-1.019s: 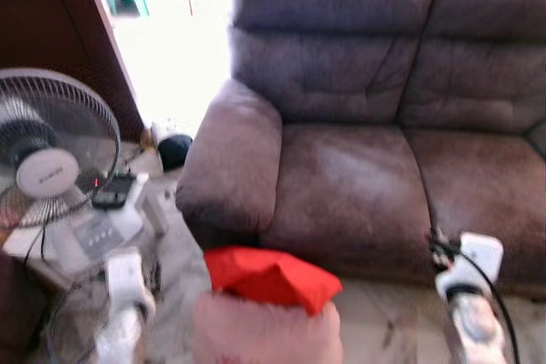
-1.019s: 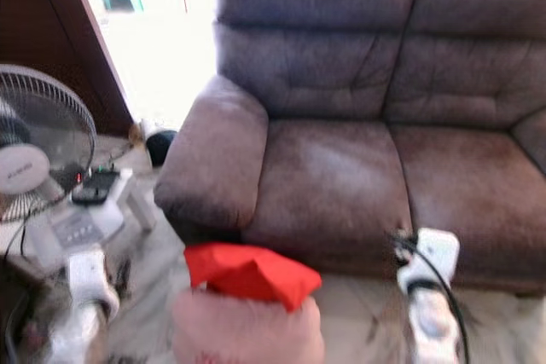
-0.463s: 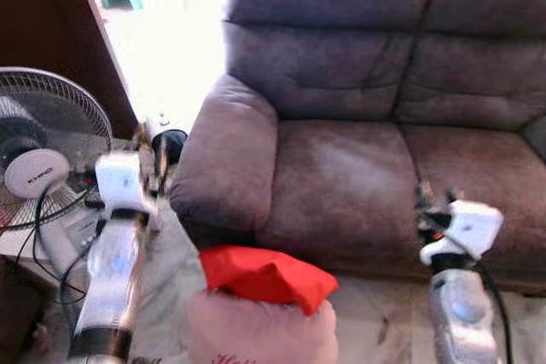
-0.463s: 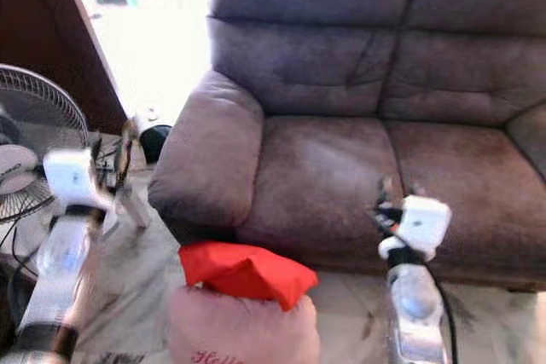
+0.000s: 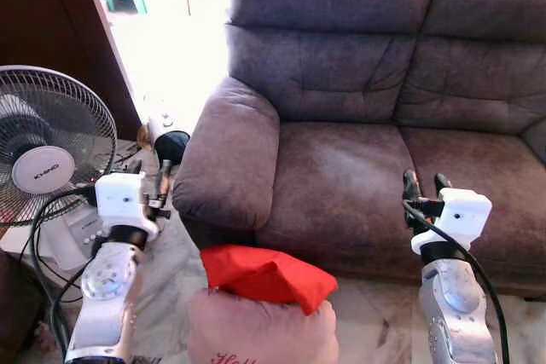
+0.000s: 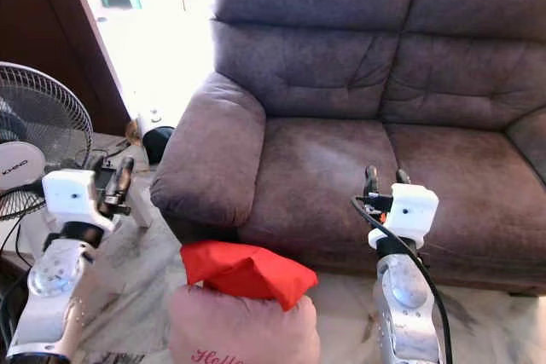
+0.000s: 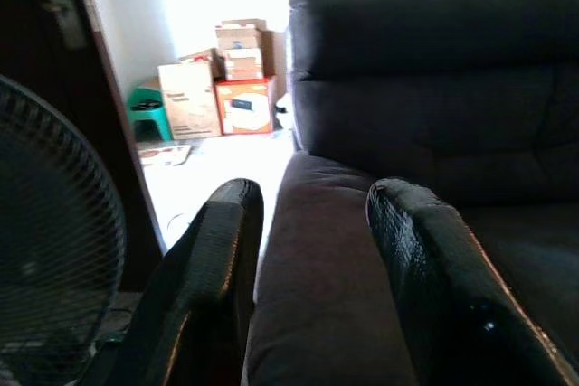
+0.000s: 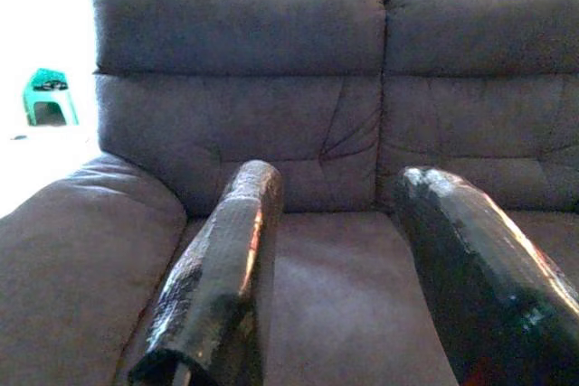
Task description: Move the pillow to the sofa from floor
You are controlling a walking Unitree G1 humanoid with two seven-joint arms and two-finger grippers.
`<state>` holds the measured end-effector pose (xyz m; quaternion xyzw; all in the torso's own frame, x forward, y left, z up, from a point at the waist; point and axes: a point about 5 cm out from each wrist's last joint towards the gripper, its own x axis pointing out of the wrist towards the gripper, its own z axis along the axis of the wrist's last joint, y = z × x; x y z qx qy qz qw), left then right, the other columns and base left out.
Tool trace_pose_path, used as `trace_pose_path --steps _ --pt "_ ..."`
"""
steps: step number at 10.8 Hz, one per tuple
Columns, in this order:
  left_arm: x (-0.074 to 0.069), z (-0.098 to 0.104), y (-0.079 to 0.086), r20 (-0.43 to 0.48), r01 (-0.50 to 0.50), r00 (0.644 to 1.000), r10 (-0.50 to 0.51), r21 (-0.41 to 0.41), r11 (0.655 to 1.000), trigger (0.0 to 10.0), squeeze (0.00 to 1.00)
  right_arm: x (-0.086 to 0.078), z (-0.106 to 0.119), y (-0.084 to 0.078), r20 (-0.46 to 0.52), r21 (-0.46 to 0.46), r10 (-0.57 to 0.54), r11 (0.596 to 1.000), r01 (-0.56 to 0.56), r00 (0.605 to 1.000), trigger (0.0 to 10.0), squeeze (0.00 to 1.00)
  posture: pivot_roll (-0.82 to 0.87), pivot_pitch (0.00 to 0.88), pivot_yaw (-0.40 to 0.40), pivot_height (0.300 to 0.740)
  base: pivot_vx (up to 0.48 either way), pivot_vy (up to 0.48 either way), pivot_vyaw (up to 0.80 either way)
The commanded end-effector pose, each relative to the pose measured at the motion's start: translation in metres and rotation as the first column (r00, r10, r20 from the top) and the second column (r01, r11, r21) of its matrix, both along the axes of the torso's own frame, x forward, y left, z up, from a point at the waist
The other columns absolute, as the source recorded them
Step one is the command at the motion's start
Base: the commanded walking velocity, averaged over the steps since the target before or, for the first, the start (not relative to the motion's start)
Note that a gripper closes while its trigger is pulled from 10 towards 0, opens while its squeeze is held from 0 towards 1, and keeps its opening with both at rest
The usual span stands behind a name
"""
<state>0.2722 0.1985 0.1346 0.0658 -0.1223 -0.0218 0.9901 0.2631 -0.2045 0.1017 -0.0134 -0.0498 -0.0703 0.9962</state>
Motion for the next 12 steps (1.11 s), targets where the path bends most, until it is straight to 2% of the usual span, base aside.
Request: trace_pose_path --steps 1,2,5,12 --pt "-0.002 0.001 -0.002 -0.008 0.002 1.0 -0.002 -0.005 1.0 10.0 0.0 -0.001 0.003 0.003 -0.006 -0.006 0.009 1.0 -0.009 1.0 10.0 0.0 0.03 0.0 -0.032 0.74 0.0 0.0 0.0" --pt "-0.003 0.002 -0.002 -0.011 -0.004 1.0 0.004 -0.014 1.0 10.0 0.0 -0.001 0.002 0.007 -0.022 -0.031 0.036 0.999 -0.037 0.999 10.0 0.0 0.03 0.0 -0.037 0.74 0.0 0.0 0.0" --pt "-0.004 0.005 -0.002 -0.023 -0.017 1.0 0.017 -0.02 1.0 10.0 0.0 -0.004 0.0 0.011 -0.049 -0.014 0.052 0.999 -0.053 0.997 10.0 0.0 0.03 0.0 -0.037 0.736 0.0 0.0 0.0" --pt "-0.006 0.006 -0.004 -0.043 -0.011 0.999 0.01 -0.023 1.0 10.0 0.0 -0.005 -0.001 0.013 -0.08 -0.006 0.068 0.998 -0.068 0.995 10.0 0.0 0.03 0.0 -0.043 0.602 0.0 0.0 0.0"
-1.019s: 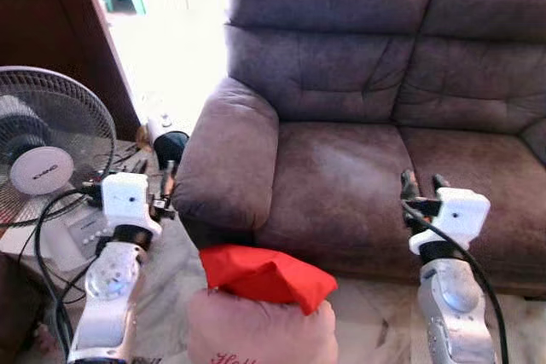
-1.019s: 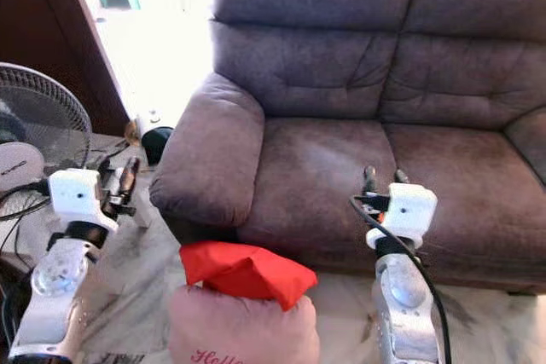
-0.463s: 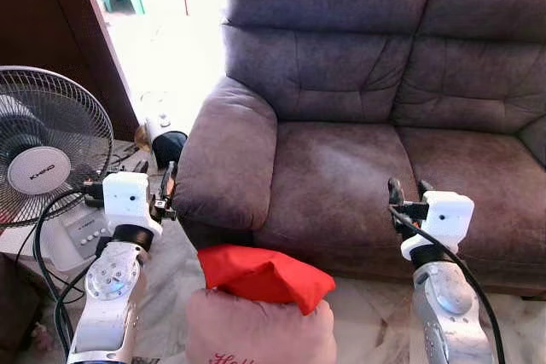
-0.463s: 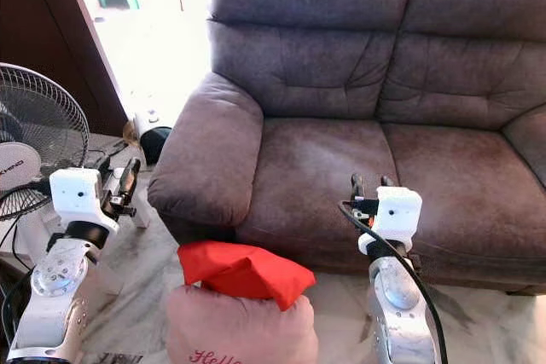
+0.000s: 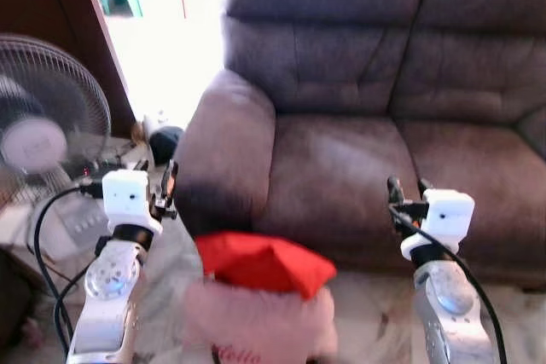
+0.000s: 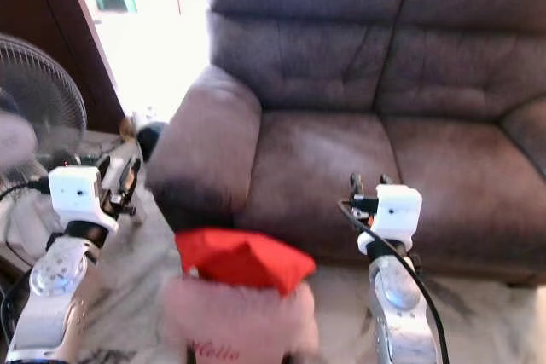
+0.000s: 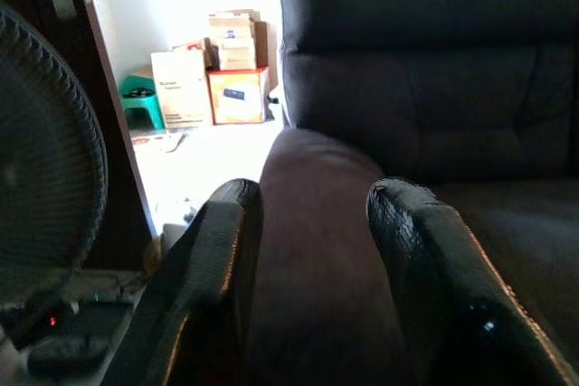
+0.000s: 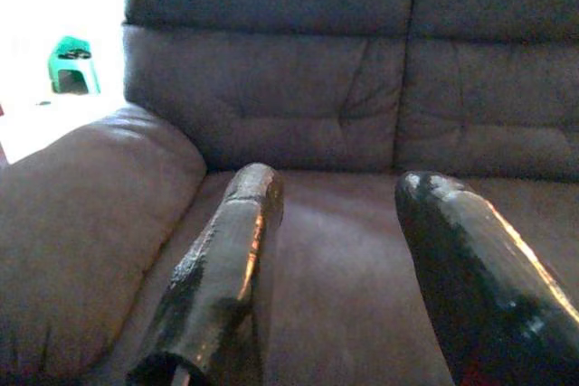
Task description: Move the pillow to the sofa from floor
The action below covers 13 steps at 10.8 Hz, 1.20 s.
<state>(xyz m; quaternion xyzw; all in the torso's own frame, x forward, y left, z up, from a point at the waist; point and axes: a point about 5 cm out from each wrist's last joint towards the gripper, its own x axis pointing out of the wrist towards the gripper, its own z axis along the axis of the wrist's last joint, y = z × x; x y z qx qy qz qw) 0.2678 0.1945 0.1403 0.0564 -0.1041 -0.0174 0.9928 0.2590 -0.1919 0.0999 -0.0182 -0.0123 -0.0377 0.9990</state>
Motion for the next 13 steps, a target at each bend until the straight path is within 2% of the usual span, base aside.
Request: trace_pose_path --steps 1,11,13 --pt "-0.0013 0.0002 -0.0003 -0.008 -0.001 1.0 0.001 -0.004 1.0 10.0 0.0 -0.0013 0.0012 0.0006 -0.004 -0.002 0.005 1.0 -0.005 1.0 10.0 0.0 0.03 0.0 -0.043 0.583 0.0 0.0 0.0" --pt "0.001 -0.0023 -0.0008 -0.051 0.02 0.999 -0.02 -0.011 1.0 10.0 0.0 -0.0032 -0.0067 0.0006 -0.047 -0.006 0.014 1.0 -0.014 0.999 10.0 0.0 0.04 0.0 -0.041 0.575 0.0 0.0 0.0" --pt "0.0013 -0.0022 -0.0006 -0.053 0.02 0.998 -0.021 -0.009 1.0 10.0 0.0 -0.002 -0.0056 0.002 -0.047 -0.004 0.025 1.0 -0.025 0.999 10.0 0.0 0.04 0.0 -0.041 0.535 0.0 0.0 0.0"
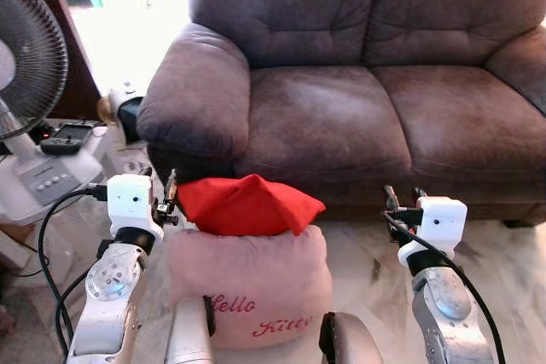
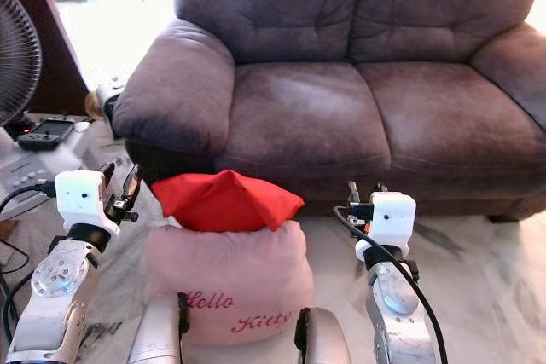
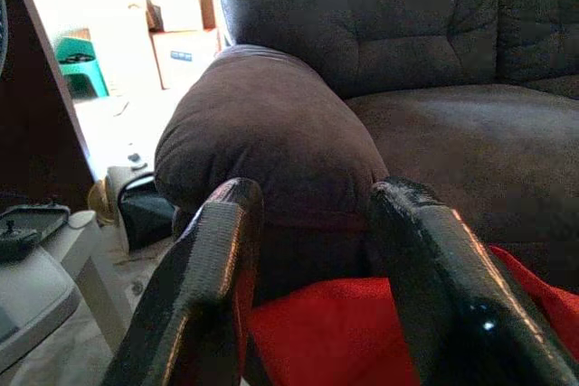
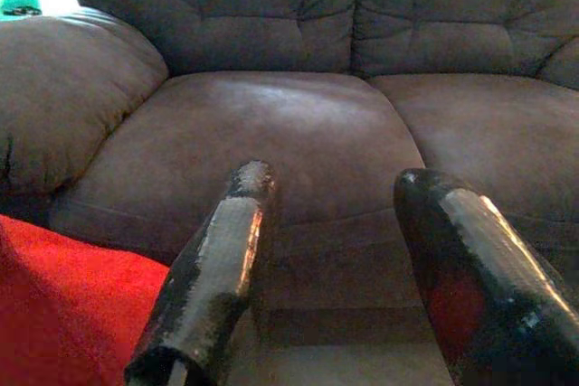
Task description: Move the pillow to the sofa from floor
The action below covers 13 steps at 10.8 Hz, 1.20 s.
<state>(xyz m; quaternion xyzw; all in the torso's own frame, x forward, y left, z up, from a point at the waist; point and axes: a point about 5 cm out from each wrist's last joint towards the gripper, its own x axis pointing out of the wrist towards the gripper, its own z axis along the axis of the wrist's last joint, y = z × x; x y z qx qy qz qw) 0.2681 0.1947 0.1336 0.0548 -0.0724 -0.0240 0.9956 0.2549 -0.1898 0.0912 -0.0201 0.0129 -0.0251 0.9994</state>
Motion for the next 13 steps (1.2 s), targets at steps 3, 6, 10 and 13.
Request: trace_pose_path --steps 3,6,10,13 --pt "0.0013 0.0046 -0.0007 0.008 0.012 1.0 -0.012 -0.004 1.0 10.0 0.0 0.0017 0.0049 0.0031 0.024 -0.004 0.02 1.0 -0.02 1.0 10.0 0.0 0.04 0.0 -0.039 0.501 0.0 0.0 0.0" --pt "0.0014 0.0043 -0.0011 0.004 0.015 1.0 -0.015 -0.003 1.0 10.0 0.0 0.0014 0.0044 0.002 0.017 -0.01 0.022 1.0 -0.022 1.0 10.0 0.0 0.04 0.0 -0.04 0.501 0.0 0.0 0.0" --pt "0.0017 0.0035 -0.0016 -0.003 0.019 1.0 -0.019 -0.004 1.0 10.0 0.0 0.0019 0.0045 0.0032 0.02 -0.003 0.025 1.0 -0.025 0.999 10.0 0.0 0.04 0.0 -0.041 0.501 0.0 0.0 0.0" --pt "0.0023 0.0035 -0.0019 -0.002 0.015 1.0 -0.015 -0.009 1.0 10.0 0.0 0.0038 0.0051 0.0053 0.013 0.007 0.036 0.999 -0.036 0.999 10.0 0.0 0.04 0.0 -0.042 0.481 0.0 0.0 0.0"
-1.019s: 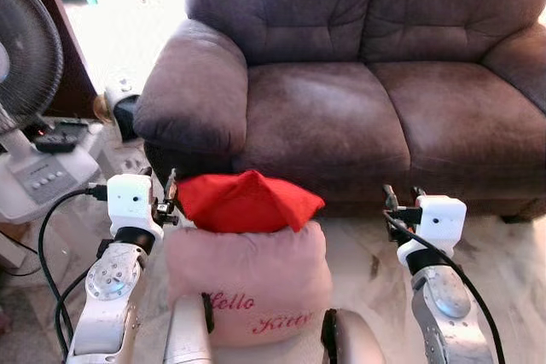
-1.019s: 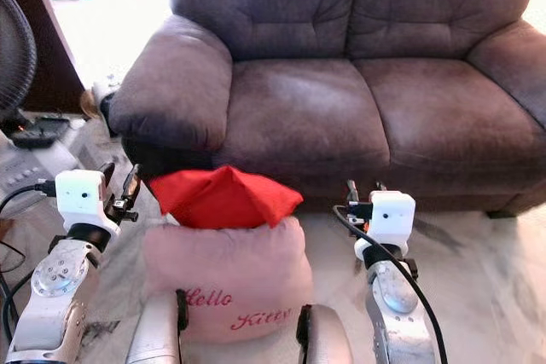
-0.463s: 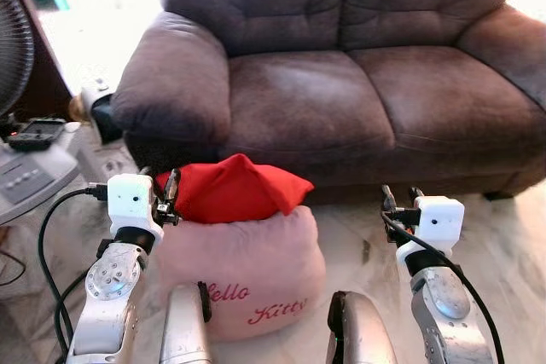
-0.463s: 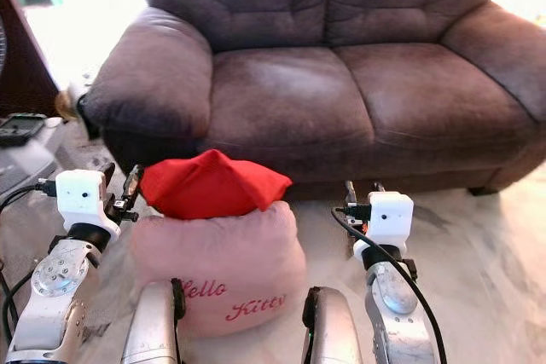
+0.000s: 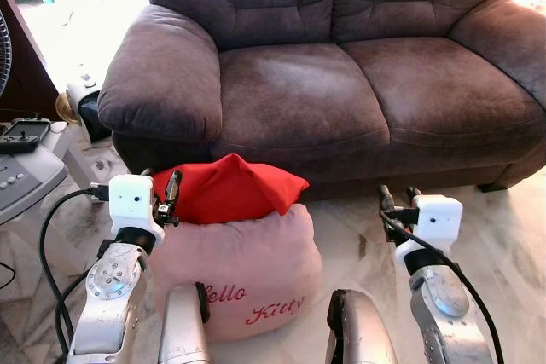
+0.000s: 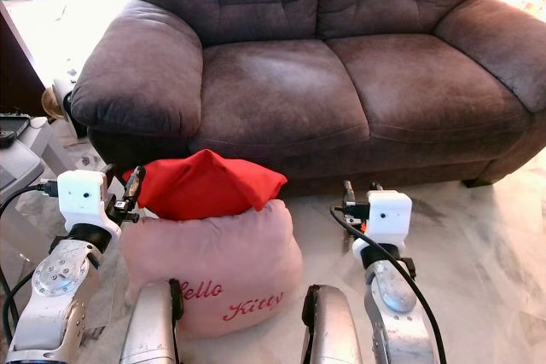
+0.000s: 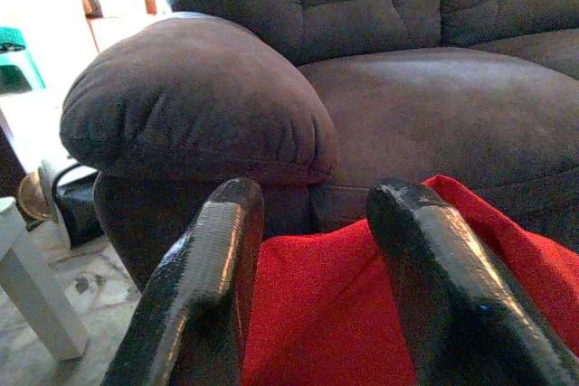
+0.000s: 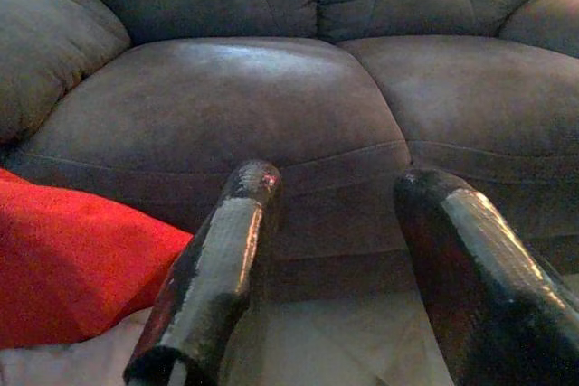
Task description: Move the pillow to the sofa from floor
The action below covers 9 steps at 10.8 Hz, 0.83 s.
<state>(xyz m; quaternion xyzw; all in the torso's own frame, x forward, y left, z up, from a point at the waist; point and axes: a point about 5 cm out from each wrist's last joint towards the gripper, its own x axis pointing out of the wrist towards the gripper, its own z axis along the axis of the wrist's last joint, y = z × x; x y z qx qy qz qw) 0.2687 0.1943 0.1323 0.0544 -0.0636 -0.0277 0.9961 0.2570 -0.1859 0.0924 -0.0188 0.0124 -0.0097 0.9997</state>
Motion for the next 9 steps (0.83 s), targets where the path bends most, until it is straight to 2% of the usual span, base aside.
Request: trace_pose_path --steps 1,5,6,7,8,9 --pt "0.002 0.005 -0.001 0.016 0.009 1.0 -0.009 -0.01 1.0 10.0 0.0 0.002 0.005 0.001 0.028 -0.006 0.005 1.0 -0.005 1.0 10.0 0.0 0.04 0.0 -0.043 0.471 0.0 0.0 0.0" --pt "0.002 0.005 -0.001 0.012 0.011 1.0 -0.011 -0.008 1.0 10.0 0.0 0.001 0.004 0.003 0.015 -0.007 0.021 1.0 -0.02 1.0 10.0 0.0 0.04 0.0 -0.042 0.471 0.0 0.0 0.0" --pt "0.002 0.005 -0.001 0.009 0.012 1.0 -0.012 -0.016 1.0 10.0 0.0 0.001 0.003 0.004 0.01 -0.031 0.035 0.999 -0.034 0.999 10.0 0.0 0.04 0.0 -0.042 0.471 0.0 0.0 0.0" --pt "0.003 0.004 0.004 0.003 -0.016 1.0 0.016 -0.062 0.998 10.0 0.0 0.0 0.002 0.003 0.01 -0.046 0.039 0.998 -0.038 0.999 10.0 0.0 0.04 0.001 -0.041 0.471 0.0 0.0 0.0" --pt "0.003 0.002 0.018 -0.016 -0.093 0.996 0.091 -0.15 0.984 10.0 0.0 -0.002 0.001 0.001 0.005 -0.048 0.038 0.998 -0.037 0.999 10.0 0.0 0.04 0.001 -0.041 0.471 0.0 0.0 0.8" --pt "0.003 0.0 0.026 -0.03 -0.115 0.993 0.113 -0.111 0.987 10.0 0.0 -0.003 0.0 -0.001 0.002 -0.031 0.024 0.999 -0.023 1.0 10.0 0.0 0.03 0.002 -0.041 0.471 0.0 0.0 0.8"
